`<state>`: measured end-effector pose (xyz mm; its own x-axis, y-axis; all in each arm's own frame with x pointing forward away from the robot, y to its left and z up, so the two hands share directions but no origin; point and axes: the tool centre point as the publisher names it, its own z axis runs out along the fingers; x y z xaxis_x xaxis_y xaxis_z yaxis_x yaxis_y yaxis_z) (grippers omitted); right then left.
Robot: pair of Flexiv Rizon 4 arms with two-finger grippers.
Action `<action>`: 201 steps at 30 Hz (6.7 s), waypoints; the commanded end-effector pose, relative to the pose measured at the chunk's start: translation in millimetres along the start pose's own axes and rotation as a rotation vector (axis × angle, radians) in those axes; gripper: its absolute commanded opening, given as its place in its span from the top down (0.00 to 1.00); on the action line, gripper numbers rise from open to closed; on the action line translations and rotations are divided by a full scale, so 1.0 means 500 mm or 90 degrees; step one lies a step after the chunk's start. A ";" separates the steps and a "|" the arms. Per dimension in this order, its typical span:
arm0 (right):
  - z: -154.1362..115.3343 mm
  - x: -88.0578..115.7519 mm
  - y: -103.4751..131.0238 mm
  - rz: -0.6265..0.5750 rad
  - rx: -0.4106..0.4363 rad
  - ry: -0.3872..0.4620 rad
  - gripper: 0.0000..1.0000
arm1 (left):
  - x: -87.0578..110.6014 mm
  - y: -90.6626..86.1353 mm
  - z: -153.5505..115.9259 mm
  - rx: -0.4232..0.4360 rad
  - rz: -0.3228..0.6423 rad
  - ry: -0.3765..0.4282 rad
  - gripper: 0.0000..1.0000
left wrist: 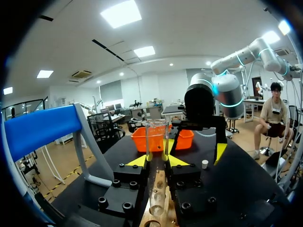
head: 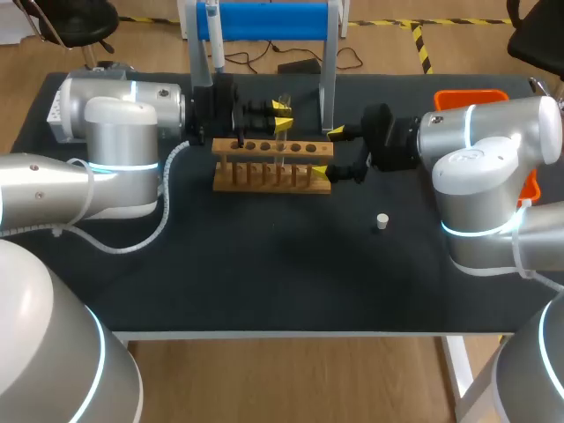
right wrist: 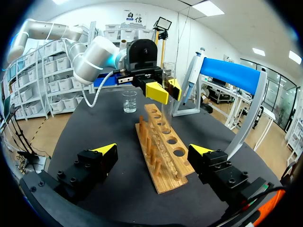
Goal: Invert the test tube, pick up the pipette, mount the tip to pipette, aspirate from beaker and dispense into the tube, eject the tip, return the pipette, and cap with the stopper.
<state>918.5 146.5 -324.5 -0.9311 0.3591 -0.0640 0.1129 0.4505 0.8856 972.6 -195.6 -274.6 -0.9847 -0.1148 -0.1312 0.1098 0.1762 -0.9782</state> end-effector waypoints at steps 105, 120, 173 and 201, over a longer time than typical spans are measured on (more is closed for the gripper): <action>-0.001 0.000 -0.001 0.000 0.000 0.000 0.00 | -0.072 0.029 -0.687 -0.313 -0.327 -0.501 0.00; -0.001 0.000 -0.001 0.000 0.000 0.000 0.00 | -0.111 0.080 -0.773 -0.356 -0.382 -0.613 0.00; -0.001 0.000 -0.001 0.000 0.000 0.000 0.00 | -0.365 0.280 -0.810 -0.358 -0.495 -0.742 0.00; -0.001 0.000 -0.001 0.000 0.000 0.000 0.00 | -0.411 0.320 -0.781 -0.387 -0.508 -0.738 0.39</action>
<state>918.6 146.5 -324.6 -0.9311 0.3591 -0.0639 0.1129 0.4502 0.8857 1136.0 237.9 -339.6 -0.0814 -0.9955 0.0495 -0.7296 0.0257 -0.6834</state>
